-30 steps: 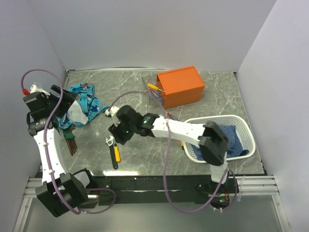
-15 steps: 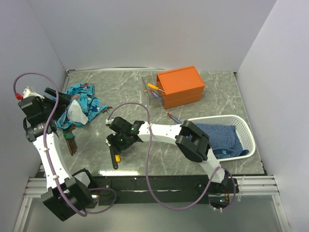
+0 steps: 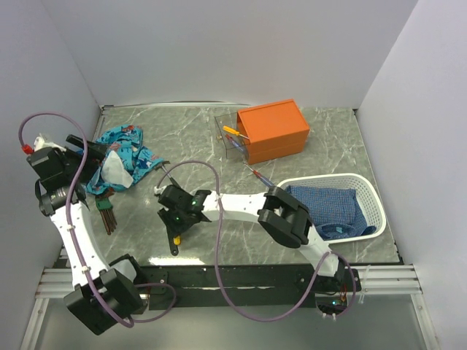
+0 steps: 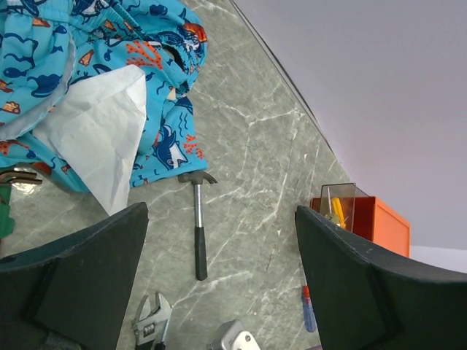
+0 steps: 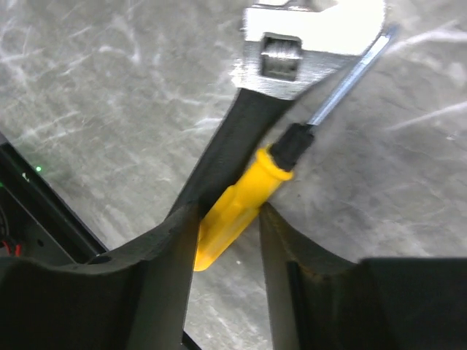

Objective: Sort the tools into containers

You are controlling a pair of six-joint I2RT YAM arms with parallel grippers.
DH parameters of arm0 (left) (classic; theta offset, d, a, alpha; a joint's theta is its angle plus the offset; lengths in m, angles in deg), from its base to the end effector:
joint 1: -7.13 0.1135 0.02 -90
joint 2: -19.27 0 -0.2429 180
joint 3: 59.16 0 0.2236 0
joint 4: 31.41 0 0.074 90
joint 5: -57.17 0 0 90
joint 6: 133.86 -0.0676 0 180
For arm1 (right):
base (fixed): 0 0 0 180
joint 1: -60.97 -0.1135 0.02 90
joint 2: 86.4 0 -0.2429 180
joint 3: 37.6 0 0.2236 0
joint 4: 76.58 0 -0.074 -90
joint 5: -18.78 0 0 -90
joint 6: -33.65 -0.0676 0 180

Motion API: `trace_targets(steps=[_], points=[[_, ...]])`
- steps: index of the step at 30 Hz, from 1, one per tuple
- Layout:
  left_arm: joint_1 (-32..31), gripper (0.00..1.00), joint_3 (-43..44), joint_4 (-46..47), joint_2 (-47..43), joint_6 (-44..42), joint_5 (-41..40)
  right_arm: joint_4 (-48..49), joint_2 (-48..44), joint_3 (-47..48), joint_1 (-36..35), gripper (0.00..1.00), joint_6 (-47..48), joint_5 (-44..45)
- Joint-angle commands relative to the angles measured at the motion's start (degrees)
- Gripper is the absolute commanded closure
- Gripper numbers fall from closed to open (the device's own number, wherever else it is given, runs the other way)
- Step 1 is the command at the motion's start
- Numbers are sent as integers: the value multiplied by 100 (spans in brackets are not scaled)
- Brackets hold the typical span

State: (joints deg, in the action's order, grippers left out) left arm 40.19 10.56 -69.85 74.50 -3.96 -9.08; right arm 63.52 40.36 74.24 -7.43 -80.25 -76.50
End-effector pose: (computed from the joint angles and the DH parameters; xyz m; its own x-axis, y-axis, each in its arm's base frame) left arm 0.2010 0.0984 0.3138 -0.1386 -0.7908 -0.5962 -0.3646 0.6005 -0.7116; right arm 0.1646 0.4326 0.1350 -0.6581 -0.5662 -0.4963 -0.7424 0.5979 0.3022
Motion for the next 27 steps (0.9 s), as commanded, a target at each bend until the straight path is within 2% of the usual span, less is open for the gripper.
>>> trace_targets(steps=[1,4,6,8,10,15,19,27], points=[[34,13,272,160,85,220,139,-98,-142,-468,274,57,-54,370],[43,13,306,178,199,308,235,-1,-344,-854,415,64,157,422],[43,13,350,125,287,282,262,95,-615,-1135,520,75,359,466],[43,13,394,177,418,229,288,166,-853,-1277,582,91,614,458],[43,12,561,213,550,115,218,210,-1284,-1365,696,99,868,492],[17,13,886,634,1060,158,508,421,-2302,-1567,872,100,1519,607],[-45,14,1001,635,1315,167,596,596,-2849,-1488,1152,100,2107,659],[-177,13,650,819,1211,343,658,615,-2851,-471,2383,100,2802,949]])
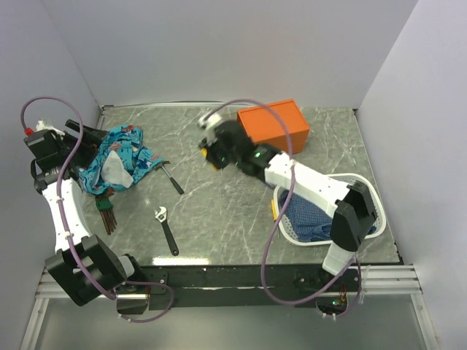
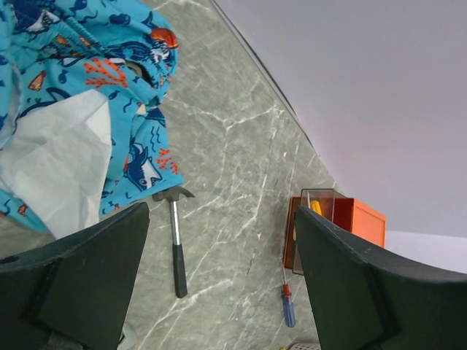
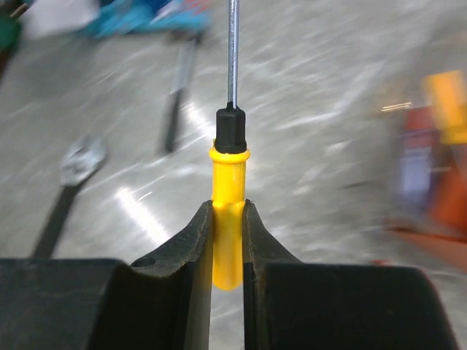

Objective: Sort the tools into containers

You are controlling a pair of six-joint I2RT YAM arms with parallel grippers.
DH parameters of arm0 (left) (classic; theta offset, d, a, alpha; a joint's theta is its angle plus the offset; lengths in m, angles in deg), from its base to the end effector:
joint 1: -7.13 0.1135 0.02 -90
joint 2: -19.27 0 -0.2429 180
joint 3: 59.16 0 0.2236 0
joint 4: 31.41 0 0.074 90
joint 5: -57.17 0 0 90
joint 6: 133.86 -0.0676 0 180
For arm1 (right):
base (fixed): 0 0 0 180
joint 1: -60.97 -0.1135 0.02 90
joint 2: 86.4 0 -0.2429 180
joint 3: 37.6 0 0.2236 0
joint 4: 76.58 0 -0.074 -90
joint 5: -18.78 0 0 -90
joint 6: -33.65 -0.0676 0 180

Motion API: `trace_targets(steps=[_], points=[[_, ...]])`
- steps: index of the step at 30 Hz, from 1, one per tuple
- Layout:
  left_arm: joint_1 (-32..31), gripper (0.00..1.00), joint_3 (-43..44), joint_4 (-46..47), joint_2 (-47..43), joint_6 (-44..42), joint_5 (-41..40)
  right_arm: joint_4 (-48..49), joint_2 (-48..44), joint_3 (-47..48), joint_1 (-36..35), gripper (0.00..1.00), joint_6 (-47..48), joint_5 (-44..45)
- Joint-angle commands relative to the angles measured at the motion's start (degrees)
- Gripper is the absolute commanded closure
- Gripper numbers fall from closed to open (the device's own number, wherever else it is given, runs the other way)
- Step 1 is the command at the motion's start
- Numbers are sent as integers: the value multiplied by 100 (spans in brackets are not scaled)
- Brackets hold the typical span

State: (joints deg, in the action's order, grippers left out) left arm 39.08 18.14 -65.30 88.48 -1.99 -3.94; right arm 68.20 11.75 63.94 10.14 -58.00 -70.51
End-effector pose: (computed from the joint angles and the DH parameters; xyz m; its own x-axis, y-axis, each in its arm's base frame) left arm 0.2507 0.1178 0.3141 -0.2121 -0.8210 -0.5301 -0.3167 0.5709 -0.7575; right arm 0.2520 0.3080 0.2925 -0.3551 -0.3903 -0.8495 -0.7587 0.6512 0.0179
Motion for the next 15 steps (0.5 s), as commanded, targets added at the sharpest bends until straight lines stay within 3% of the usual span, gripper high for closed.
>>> trace_targets(steps=[1,6,15], points=[[-65,13,-135,374,-206,155,161,155,72,648,722,100,717,403],[-65,13,-214,365,-338,50,187,357,546,1105,1320,100,956,693],[-65,13,-487,471,-496,85,320,559,1531,1756,1514,100,1562,966]])
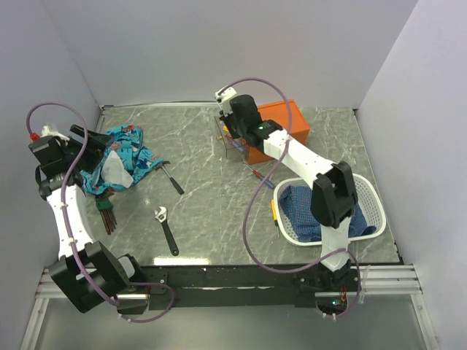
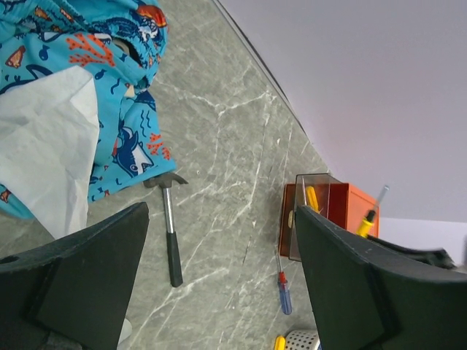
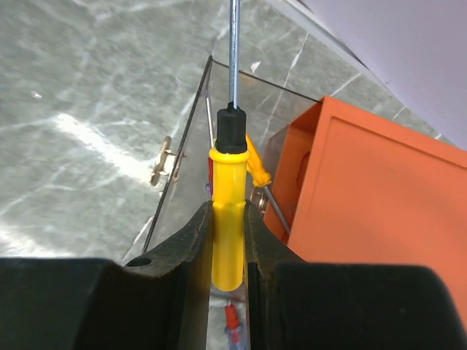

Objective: Sort the tools into containers

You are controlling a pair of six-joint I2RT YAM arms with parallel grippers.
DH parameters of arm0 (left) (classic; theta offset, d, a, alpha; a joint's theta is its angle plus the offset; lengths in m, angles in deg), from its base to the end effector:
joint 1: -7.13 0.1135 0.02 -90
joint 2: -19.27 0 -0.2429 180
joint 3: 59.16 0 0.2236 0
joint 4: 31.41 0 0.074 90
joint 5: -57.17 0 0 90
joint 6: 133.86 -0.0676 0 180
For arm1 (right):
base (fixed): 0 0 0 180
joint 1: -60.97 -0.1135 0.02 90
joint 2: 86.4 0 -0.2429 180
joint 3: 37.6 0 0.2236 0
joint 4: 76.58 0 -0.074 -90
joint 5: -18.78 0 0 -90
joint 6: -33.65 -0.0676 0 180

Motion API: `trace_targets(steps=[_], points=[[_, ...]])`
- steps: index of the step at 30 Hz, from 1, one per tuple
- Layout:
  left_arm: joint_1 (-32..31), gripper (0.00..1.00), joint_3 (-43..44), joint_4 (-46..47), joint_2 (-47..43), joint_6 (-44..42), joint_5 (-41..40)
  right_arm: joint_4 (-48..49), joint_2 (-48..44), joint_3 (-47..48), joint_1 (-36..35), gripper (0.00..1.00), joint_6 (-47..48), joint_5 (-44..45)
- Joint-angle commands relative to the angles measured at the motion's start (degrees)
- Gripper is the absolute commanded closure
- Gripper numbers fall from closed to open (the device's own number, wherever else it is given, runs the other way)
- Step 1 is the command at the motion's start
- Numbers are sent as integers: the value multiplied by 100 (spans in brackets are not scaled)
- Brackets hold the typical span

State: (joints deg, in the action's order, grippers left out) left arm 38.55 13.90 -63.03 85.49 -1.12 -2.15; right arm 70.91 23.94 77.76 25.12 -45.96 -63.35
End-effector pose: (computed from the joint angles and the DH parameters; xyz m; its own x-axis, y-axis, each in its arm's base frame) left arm 0.2433 0.1082 0.3070 -0.2267 -0.8225 -0.5217 -0.2817 0.5681 -0.7733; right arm 0.3720 0.2573 0.2958 -0.2811 -0.4235 -0.8611 -0.5413 0.8110 -0.2222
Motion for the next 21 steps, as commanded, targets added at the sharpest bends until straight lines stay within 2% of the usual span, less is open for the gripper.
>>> trace_targets(steps=[1,3,4,5,7,10,16,19,21], points=[[-13,13,-63,217,-223,-11,140,324,364,383,26,100,402,371],[-13,12,-45,182,-249,-55,132,385,488,384,26,90,420,556],[-13,12,-45,173,-267,-64,140,377,514,375,17,74,411,687],[-13,12,-45,155,-284,-82,149,385,497,323,26,67,420,715],[-13,12,-54,164,-328,-82,149,385,383,235,26,56,411,697],[-13,12,-54,199,-311,-47,193,359,32,76,26,46,367,566],[-83,12,235,410,179,-11,605,-18,-776,-257,17,43,498,-101],[-337,12,595,323,653,-345,668,-360,-1391,-1038,26,43,1130,-699],[-706,12,736,261,874,-494,580,-939,-1805,-1540,43,42,1585,-1023]])
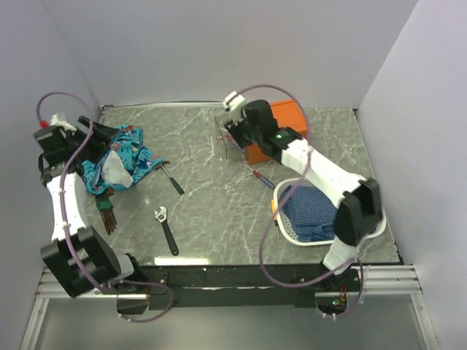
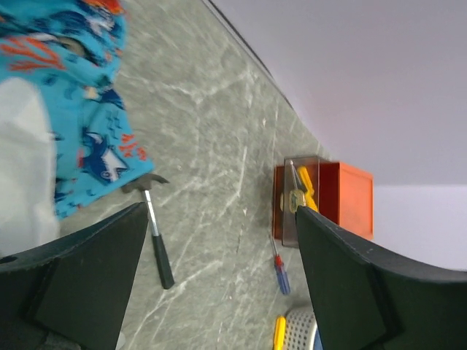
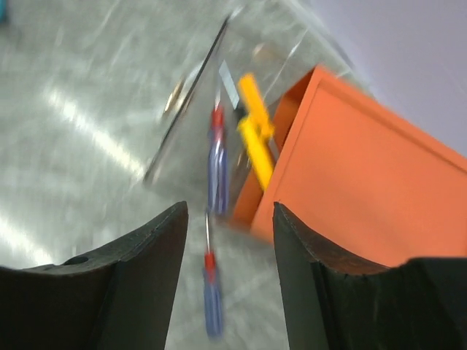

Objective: Sort the tools into containers

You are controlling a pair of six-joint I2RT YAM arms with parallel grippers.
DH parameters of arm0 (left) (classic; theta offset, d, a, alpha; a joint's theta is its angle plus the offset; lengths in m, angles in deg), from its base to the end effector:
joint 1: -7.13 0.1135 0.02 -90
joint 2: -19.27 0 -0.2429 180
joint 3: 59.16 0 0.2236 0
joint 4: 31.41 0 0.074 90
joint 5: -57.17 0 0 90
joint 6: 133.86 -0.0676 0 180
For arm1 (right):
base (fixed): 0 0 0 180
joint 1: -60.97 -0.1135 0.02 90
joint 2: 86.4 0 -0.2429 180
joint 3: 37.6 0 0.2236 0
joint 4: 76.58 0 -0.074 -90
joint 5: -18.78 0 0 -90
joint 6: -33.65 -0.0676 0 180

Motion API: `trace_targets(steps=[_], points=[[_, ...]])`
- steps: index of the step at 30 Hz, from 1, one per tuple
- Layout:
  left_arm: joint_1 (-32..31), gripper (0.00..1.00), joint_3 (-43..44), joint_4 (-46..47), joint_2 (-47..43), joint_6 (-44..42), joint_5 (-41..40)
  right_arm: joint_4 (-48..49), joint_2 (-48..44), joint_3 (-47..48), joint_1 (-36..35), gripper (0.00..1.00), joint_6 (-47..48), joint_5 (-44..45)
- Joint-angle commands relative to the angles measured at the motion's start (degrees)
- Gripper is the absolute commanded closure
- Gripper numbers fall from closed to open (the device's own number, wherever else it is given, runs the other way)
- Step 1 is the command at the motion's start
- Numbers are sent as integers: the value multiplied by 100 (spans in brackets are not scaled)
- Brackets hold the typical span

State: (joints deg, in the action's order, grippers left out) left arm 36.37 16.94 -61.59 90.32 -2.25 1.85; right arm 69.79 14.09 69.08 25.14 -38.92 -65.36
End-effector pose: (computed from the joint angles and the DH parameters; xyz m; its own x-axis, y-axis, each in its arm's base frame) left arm 0.2641 0.1038 0.3079 -0.3088 -0.7987 -0.5165 -0.2103 0.5869 -0.7819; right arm 0.3380 0.2355 0.3114 -0.2040 -0.5148 -0.8327 -0.5974 0.7393 -0.3107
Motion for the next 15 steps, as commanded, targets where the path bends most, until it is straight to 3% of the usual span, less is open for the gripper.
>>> trace_targets(steps=[1,5,11,15], points=[[-645,12,433,108,523,-433,136,-1056,-942,-813,85,42,1085,-1216],[-1358,10,-21,116,323,-592,-837,-1637,-1443,-1831,85,44,1692,-1527],[-1263,12,-832,116,156,-934,-1279,-1254,-1155,-2352,190,44,1369,-1072],[-1183,12,-587,-147,120,-1040,-1148,-1208,-646,-2177,244,44,965,-763]])
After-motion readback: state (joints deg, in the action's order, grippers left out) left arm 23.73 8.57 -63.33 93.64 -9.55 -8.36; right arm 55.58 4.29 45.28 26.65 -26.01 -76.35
